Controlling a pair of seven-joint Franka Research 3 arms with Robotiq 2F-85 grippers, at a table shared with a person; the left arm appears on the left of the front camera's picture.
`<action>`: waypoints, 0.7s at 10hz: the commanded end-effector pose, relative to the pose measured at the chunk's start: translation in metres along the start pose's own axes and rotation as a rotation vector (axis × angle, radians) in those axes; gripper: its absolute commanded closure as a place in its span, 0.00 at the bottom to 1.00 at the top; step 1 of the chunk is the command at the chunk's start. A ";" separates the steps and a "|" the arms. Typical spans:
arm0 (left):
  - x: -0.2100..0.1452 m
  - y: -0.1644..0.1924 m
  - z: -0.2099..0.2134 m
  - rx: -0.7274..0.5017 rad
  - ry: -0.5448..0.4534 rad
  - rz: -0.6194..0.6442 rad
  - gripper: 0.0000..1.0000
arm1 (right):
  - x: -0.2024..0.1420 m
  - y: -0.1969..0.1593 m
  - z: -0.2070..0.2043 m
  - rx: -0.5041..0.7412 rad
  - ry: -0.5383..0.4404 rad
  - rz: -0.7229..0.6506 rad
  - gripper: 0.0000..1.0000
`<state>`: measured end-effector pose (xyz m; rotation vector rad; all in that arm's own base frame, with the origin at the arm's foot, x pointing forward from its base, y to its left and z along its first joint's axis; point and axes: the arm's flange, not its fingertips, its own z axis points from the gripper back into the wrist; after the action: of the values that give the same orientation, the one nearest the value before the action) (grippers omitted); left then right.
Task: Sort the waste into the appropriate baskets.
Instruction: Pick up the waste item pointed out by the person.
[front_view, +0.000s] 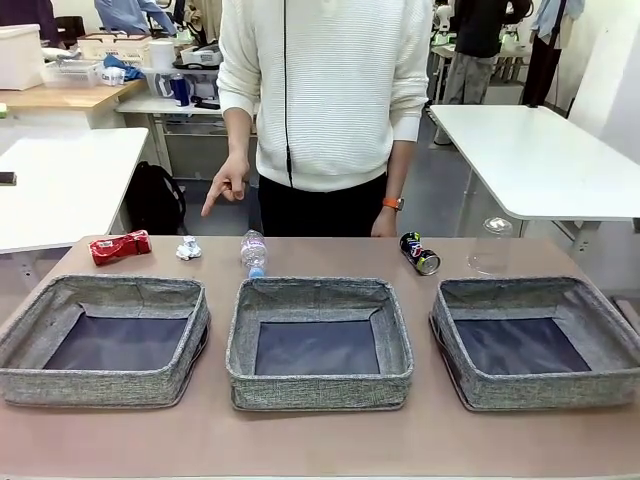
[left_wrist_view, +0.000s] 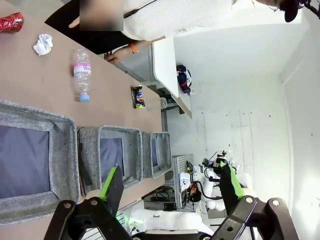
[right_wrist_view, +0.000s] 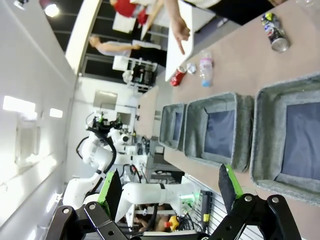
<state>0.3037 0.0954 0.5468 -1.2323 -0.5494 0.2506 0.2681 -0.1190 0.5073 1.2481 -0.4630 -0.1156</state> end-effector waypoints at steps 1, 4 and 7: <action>0.002 0.000 -0.002 -0.023 -0.004 -0.023 0.00 | 0.004 0.001 0.000 0.021 -0.005 0.030 0.00; 0.015 -0.022 -0.063 0.681 0.037 -0.134 0.00 | 0.004 0.001 0.000 0.021 -0.005 0.030 0.00; 0.024 -0.030 -0.152 1.161 0.058 -0.414 0.00 | 0.004 0.001 0.000 0.021 -0.005 0.030 0.00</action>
<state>0.3814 -0.0284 0.5538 -0.4563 -0.6317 0.1857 0.2678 -0.1190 0.5071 1.2487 -0.4604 -0.1134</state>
